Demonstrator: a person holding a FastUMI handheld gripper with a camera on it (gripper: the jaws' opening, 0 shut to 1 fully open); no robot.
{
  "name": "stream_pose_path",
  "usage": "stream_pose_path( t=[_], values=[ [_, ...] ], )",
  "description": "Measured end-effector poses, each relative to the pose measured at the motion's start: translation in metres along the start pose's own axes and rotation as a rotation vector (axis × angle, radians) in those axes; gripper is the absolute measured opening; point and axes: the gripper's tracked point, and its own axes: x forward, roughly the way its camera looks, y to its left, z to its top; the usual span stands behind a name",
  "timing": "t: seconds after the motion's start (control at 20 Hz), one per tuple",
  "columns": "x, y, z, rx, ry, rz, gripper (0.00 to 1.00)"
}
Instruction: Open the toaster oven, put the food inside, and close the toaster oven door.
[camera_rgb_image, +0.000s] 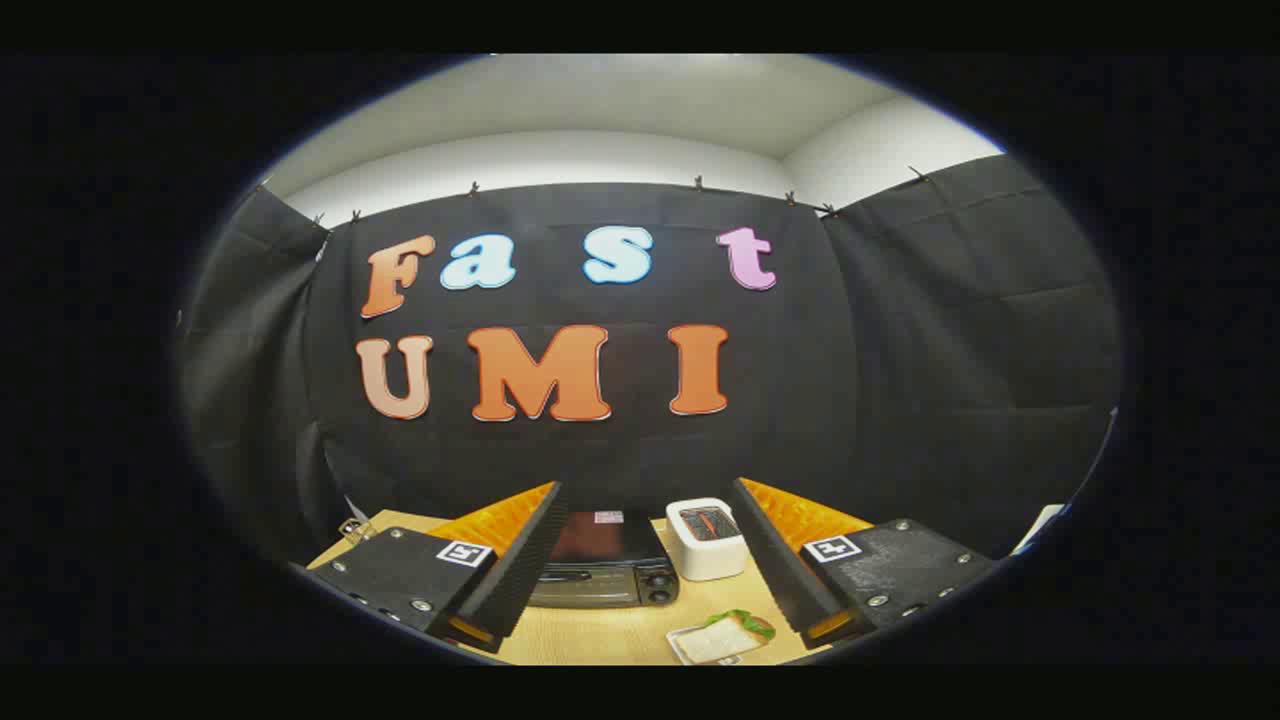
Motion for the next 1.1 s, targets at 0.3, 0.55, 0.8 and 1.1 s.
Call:
stream_pose_path(
  t=[0.3, 0.55, 0.8, 1.1],
  values=[
    [0.000, 0.017, -0.003, -0.017, 0.014, 0.067, 0.97],
    [-0.002, 0.024, -0.004, -0.019, 0.014, 0.101, 0.98],
    [-0.003, 0.027, -0.004, 0.013, 0.013, 0.124, 0.98],
    [0.002, 0.043, -0.014, 0.013, 0.019, 0.138, 0.97]
  ],
)
